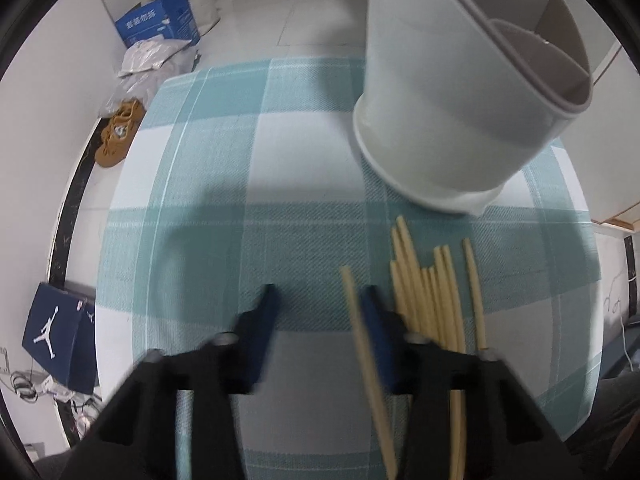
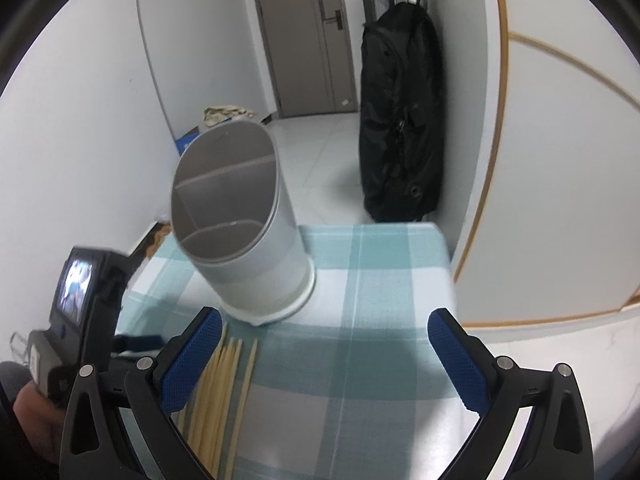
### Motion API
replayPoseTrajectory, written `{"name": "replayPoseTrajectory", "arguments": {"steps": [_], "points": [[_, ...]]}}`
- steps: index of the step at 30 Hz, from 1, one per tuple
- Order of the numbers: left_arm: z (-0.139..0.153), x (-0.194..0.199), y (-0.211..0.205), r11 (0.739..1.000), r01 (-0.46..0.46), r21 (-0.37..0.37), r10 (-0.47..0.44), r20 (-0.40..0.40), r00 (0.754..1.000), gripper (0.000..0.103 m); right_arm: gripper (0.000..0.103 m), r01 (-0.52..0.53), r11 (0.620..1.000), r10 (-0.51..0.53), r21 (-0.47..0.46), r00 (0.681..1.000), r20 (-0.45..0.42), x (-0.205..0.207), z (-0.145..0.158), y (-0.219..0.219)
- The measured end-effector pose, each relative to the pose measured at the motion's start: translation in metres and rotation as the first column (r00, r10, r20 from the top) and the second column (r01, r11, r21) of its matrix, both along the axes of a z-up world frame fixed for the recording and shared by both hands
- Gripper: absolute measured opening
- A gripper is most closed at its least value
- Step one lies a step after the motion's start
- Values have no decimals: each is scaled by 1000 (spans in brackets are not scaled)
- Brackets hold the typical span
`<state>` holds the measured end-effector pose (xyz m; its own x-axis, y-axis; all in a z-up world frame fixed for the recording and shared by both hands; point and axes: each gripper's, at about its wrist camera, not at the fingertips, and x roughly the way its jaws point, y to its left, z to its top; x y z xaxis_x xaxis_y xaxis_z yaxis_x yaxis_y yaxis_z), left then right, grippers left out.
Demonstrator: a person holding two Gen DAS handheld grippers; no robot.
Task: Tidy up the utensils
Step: 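Lower the left tool onto the wooden chopsticks and close on one, then close the right tool on a chopstick while the left tool holds its chopstick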
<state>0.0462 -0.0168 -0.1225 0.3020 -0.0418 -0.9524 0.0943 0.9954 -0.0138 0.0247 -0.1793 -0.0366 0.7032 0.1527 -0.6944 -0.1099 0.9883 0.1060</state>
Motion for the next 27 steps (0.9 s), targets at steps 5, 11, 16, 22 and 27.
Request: {"name": "replayPoseTrajectory", "arguments": {"steps": [5, 11, 16, 22, 27], "points": [[1, 0, -3, 1000, 30, -4, -30, 28, 999, 3, 100, -33, 999, 35, 41, 997, -63, 3, -12, 1], [2, 3, 7, 998, -1, -64, 3, 29, 1000, 1, 82, -66, 994, 77, 82, 986, -148, 5, -30, 8], [18, 4, 17, 992, -27, -123, 37, 83, 996, 0, 74, -65, 992, 87, 112, 974, -209, 8, -43, 12], [44, -6, 25, 975, -24, -219, 63, 173, 983, 0, 59, -95, 993, 112, 75, 960, -257, 10, -58, 26], [62, -7, 46, 944, -45, -325, 124, 229, 965, 0, 42, -136, 989, 149, 62, 935, -323, 21, -71, 41]]}}
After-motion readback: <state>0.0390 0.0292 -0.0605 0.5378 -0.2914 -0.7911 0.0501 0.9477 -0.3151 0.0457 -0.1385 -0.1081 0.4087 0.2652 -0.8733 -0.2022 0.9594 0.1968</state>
